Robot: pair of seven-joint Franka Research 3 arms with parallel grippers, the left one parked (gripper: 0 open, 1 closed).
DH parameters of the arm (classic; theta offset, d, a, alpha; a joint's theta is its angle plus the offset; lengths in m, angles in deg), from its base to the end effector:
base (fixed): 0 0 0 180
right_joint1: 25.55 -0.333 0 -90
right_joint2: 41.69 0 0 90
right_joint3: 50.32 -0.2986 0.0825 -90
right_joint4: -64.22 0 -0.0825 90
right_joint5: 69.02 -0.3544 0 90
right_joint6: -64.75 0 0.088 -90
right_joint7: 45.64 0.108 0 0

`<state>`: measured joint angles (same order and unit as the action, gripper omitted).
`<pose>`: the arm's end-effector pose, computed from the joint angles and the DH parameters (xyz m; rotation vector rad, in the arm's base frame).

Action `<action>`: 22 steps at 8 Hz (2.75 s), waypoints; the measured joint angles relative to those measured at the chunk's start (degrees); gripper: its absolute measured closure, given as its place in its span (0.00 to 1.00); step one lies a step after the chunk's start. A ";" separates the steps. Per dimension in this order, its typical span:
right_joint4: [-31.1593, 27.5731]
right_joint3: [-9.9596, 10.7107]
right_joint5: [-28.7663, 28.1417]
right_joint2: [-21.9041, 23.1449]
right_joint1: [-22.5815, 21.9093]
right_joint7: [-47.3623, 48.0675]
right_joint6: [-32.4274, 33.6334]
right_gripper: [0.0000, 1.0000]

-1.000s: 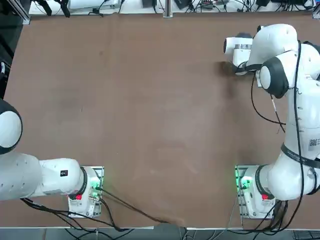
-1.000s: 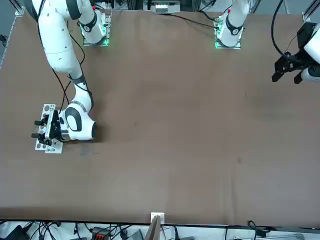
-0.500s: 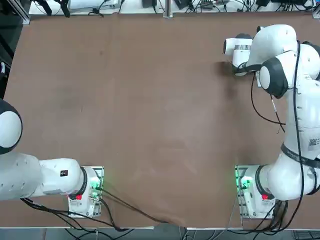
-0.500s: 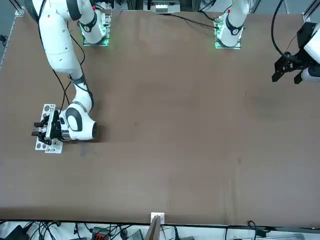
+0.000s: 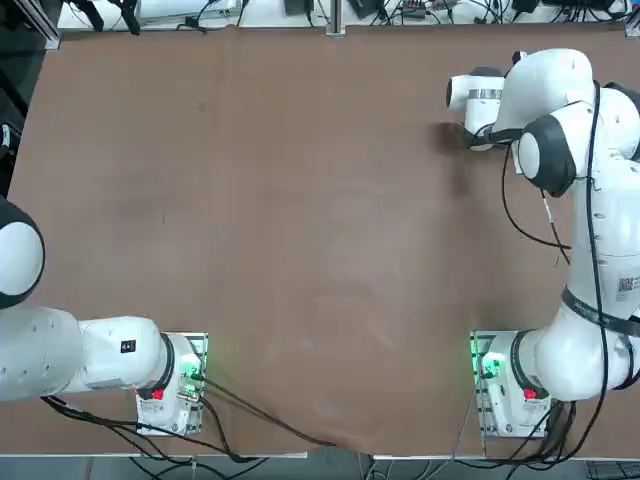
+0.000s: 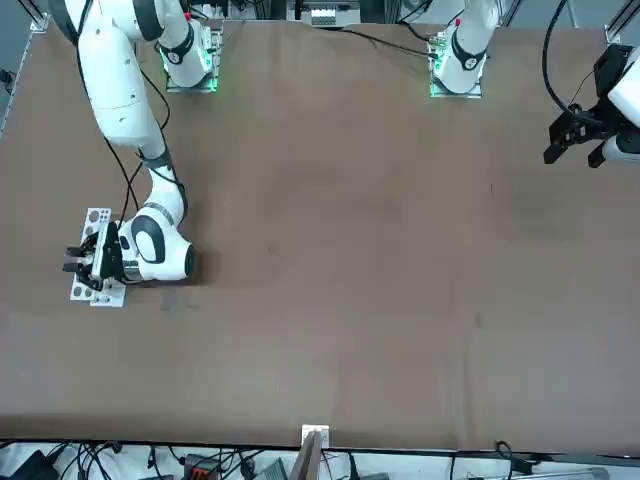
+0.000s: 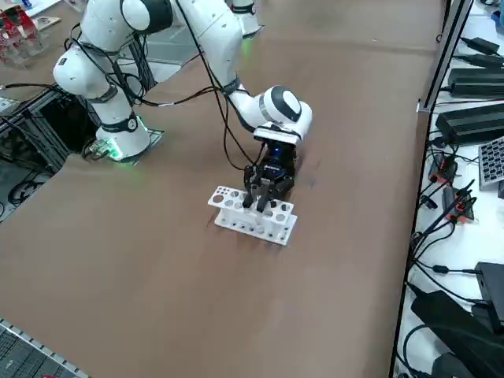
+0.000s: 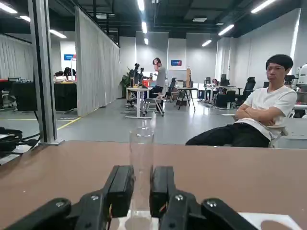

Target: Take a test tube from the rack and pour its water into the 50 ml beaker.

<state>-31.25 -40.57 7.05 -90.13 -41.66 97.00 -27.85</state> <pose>0.6018 -0.0236 0.1604 1.2516 -1.2471 1.1804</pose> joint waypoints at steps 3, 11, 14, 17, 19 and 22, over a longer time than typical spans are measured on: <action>2.77 0.00 -0.04 0.13 -0.41 -4.04 2.57 0.76; 8.55 -0.14 -0.85 9.08 -2.22 -15.89 6.59 0.76; 10.41 -0.34 -8.02 13.22 -5.61 -22.42 6.74 0.76; 17.72 -0.47 -22.12 13.78 -10.41 -31.10 8.65 0.76; 21.01 -0.48 -32.98 13.79 -11.68 -35.44 8.78 0.76; 22.76 -0.30 -49.12 13.75 -11.51 -39.82 6.85 0.76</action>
<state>-8.50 -40.88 -42.06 -76.38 -53.17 57.17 -21.00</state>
